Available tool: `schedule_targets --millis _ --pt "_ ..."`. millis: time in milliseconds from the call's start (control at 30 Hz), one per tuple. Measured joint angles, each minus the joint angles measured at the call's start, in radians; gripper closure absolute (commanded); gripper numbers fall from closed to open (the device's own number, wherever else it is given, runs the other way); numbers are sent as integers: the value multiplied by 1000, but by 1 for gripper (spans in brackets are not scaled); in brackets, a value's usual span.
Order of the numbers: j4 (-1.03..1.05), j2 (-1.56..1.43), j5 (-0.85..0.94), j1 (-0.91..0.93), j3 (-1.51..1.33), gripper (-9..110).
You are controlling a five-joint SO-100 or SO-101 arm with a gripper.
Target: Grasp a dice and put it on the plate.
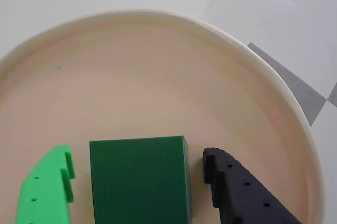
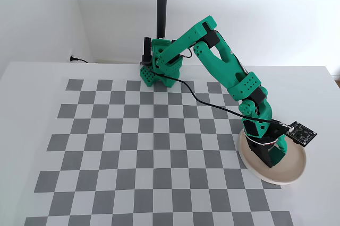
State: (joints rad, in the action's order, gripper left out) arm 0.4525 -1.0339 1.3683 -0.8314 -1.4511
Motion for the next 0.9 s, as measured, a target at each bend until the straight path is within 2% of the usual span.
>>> schedule_targets --millis 467,900 --pt "2 -89 20 2 0 82" --pt "147 -310 6 2 0 83"
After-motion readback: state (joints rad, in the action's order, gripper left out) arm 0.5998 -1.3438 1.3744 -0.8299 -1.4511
